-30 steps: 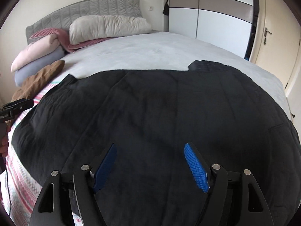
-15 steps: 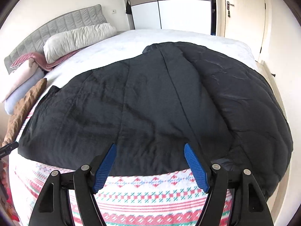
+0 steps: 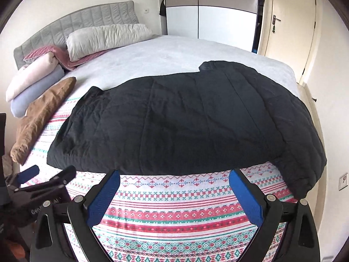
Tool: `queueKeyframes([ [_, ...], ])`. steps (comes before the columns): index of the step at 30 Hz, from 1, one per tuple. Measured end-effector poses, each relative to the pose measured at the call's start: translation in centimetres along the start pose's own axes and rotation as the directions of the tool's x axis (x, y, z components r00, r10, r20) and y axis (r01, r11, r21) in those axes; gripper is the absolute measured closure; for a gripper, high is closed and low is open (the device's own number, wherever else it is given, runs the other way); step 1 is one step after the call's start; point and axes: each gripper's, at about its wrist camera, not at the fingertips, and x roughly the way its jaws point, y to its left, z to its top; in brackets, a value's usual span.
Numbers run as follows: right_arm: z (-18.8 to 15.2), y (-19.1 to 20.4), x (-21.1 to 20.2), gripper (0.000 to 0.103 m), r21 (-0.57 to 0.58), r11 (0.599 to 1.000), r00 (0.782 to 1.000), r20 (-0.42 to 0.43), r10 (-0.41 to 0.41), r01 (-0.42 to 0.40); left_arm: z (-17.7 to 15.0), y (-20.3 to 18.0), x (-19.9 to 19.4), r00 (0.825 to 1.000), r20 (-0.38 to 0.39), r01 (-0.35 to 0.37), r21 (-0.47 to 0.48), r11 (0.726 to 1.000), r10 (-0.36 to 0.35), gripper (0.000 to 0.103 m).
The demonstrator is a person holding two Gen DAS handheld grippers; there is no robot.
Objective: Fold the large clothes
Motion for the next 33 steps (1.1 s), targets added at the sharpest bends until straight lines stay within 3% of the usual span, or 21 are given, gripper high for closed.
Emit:
queueKeyframes([
  [4, -0.7, -0.5, 1.0, 0.002, -0.014, 0.997, 0.997, 0.005, -0.078, 0.078, -0.7, 0.0, 0.9, 1.000, 0.024, -0.020, -0.026, 0.999, 0.020, 0.001],
  [6, -1.2, -1.1, 1.8, 0.002, -0.005, 0.998, 0.998, 0.004, -0.064, 0.064, -0.9, 0.0, 2.0, 1.000, 0.001, -0.024, -0.013, 1.000, 0.024, 0.001],
  [9, -1.0, -1.0, 3.3, 0.002, 0.002, 0.994, 0.994, -0.024, -0.108, 0.108, -1.0, 0.0, 3.2, 0.997, -0.014, -0.081, -0.003, 0.997, 0.081, 0.001],
  [12, -1.2, 0.1, 4.0, 0.002, -0.052, 0.996, 0.996, -0.048, -0.071, 0.068, -1.0, 0.3, 3.8, 0.998, -0.034, -0.062, -0.012, 0.998, 0.061, 0.001],
  [15, -1.4, 1.3, 3.8, 0.002, -0.114, 0.990, 0.995, -0.044, -0.089, 0.084, -1.1, 0.2, 3.4, 0.997, -0.023, -0.073, -0.009, 0.997, 0.072, 0.001],
  [33, -1.5, 0.6, 3.8, 0.002, -0.092, 0.987, 0.988, -0.066, -0.141, 0.135, -1.1, 0.1, 2.7, 0.998, 0.000, -0.066, -0.011, 0.998, 0.066, 0.001],
])
